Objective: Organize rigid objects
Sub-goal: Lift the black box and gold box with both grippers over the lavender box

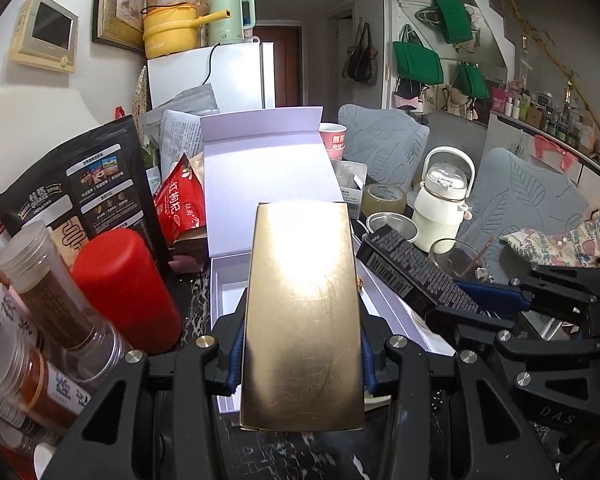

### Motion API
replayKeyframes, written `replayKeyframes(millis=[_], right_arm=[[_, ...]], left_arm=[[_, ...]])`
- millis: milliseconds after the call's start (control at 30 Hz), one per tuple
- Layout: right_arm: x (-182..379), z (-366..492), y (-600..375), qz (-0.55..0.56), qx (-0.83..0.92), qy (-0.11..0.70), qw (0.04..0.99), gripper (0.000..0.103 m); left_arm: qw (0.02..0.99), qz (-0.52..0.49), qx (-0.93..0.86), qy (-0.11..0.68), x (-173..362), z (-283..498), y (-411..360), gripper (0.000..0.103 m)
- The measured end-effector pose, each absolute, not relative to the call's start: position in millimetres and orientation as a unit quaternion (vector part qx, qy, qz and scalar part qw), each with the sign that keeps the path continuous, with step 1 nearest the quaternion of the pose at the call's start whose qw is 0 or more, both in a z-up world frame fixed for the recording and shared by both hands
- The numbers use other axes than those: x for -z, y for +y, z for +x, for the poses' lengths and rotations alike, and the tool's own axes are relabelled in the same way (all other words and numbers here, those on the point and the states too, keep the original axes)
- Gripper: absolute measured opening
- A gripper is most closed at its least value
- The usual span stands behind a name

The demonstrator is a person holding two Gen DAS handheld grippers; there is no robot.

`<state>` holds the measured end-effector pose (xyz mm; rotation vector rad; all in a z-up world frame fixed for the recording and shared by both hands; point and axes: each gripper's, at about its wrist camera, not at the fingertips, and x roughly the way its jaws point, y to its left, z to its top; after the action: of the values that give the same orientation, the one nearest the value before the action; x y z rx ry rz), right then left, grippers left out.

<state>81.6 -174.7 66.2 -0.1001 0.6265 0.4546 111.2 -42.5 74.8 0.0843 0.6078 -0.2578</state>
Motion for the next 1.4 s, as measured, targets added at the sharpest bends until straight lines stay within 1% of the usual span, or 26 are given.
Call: replayKeyframes(millis=[367, 567, 800, 1067, 1400], right_arm=[[-65, 134, -169, -0.056, -0.218, 0.308, 0.924, 0.025], [-59, 166, -166, -0.049, -0.207, 0.317, 0.924, 0.025], [-43, 201, -162, -0.028, -0.202, 0.339, 0.918, 0.025], [-22, 220, -158, -0.021, -0.189, 0.354, 0.916, 0.025], [4, 234, -151, -0.050, -0.169, 0.389, 0.904, 0.025]], left_arm=[[0.946, 0.034, 0.100, 0.306, -65, 161, -32, 0.043], [0.942, 0.021, 0.085, 0.325, -53, 194, -21, 0.043], [0.933, 0.021, 0.074, 0.351, -35, 222, -12, 0.043], [0.915, 0.021, 0.073, 0.396, -6, 243, -10, 0.043], [0.900, 0.022, 0.083, 0.428, 20, 255, -16, 0.043]])
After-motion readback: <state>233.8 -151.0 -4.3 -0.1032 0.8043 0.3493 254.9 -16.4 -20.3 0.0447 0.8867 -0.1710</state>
